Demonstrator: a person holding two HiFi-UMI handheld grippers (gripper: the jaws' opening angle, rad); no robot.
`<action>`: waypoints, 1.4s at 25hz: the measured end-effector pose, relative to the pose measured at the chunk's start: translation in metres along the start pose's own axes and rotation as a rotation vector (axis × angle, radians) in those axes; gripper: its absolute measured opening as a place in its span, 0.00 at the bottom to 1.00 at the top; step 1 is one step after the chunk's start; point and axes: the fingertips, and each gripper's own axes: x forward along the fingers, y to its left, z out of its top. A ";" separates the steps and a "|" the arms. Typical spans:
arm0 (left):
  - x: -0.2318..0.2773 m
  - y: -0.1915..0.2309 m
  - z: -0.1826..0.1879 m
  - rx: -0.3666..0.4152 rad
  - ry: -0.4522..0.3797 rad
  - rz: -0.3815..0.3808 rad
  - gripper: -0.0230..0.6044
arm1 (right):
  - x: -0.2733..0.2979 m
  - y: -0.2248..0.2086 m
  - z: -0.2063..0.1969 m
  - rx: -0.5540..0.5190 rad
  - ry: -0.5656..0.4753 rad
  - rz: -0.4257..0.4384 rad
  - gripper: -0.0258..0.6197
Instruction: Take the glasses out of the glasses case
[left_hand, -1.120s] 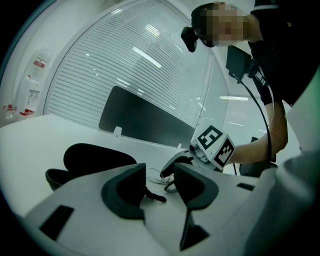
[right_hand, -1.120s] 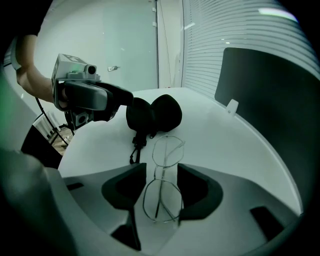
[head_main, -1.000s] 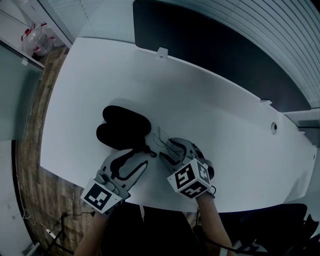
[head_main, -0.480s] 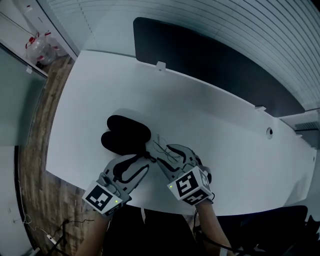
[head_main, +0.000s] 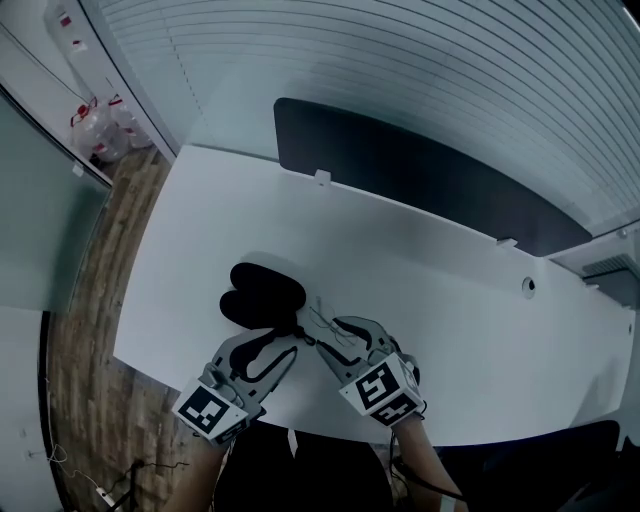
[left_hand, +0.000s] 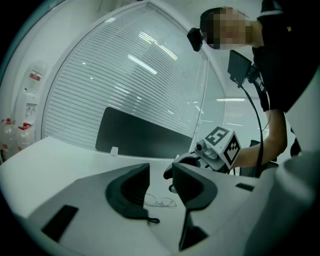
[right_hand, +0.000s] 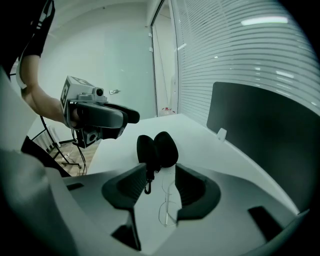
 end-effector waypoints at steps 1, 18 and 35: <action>-0.002 0.000 0.003 -0.004 -0.009 0.006 0.28 | -0.003 0.001 0.003 0.007 -0.009 0.007 0.33; -0.021 -0.022 0.024 0.001 -0.018 0.031 0.11 | -0.033 0.025 0.038 0.064 -0.126 0.077 0.10; -0.072 -0.054 0.015 -0.043 -0.071 0.006 0.06 | -0.056 0.078 0.041 0.082 -0.154 0.039 0.10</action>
